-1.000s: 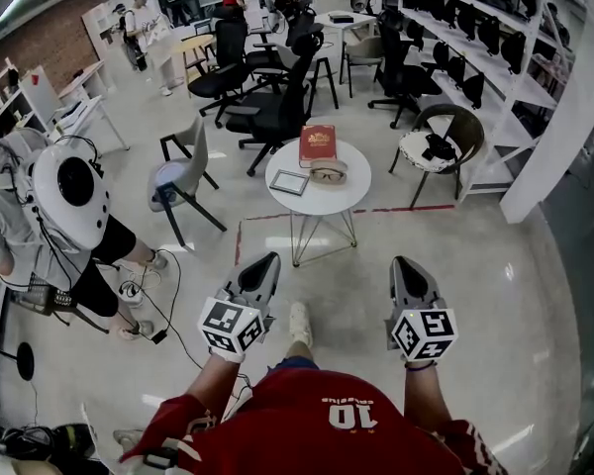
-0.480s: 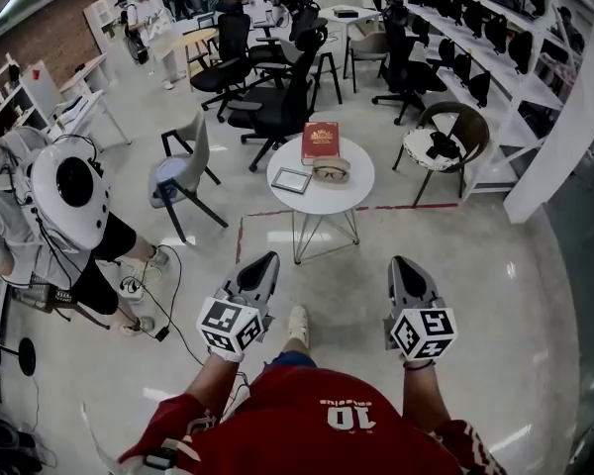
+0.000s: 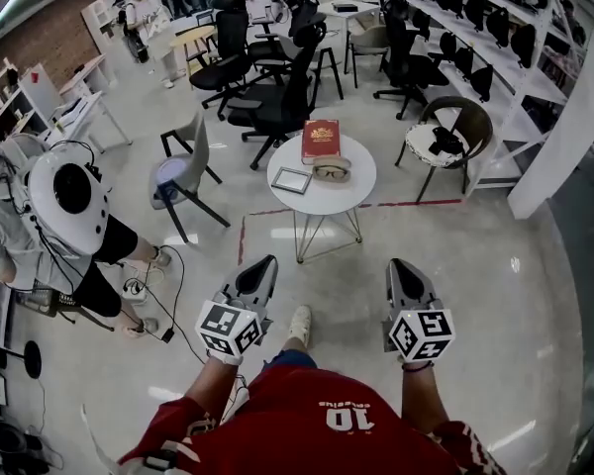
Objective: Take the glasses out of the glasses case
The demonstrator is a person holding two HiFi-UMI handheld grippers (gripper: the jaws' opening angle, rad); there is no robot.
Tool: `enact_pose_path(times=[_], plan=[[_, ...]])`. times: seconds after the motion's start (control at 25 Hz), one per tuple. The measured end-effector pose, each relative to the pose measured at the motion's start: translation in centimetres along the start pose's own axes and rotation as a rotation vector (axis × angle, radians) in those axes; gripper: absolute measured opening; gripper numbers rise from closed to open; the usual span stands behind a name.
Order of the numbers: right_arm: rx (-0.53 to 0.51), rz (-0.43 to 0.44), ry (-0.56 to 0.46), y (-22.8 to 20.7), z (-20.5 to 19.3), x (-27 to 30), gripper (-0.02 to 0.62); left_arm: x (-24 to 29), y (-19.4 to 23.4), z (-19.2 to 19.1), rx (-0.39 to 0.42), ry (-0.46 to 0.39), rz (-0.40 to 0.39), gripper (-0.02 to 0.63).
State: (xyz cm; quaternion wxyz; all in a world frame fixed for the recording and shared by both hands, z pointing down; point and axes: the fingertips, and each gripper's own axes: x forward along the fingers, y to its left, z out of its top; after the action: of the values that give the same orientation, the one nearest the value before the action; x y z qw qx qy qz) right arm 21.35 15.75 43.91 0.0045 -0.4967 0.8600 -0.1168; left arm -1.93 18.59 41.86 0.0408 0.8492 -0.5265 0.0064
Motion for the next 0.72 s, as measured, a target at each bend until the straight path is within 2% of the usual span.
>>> enact_pose_path(times=[0.4, 0.72], plan=[[-0.010, -0.038, -0.019, -2.3, 2.1, 4.5, 0.018, 4.7, 3.1, 1.2, 0.003, -0.011, -0.030, 0.009], [-0.018, -0.029, -0.007, -3.0, 4.0, 11.8, 0.018, 9.7, 8.6, 2.5, -0.008, -0.019, -0.029, 0.008]])
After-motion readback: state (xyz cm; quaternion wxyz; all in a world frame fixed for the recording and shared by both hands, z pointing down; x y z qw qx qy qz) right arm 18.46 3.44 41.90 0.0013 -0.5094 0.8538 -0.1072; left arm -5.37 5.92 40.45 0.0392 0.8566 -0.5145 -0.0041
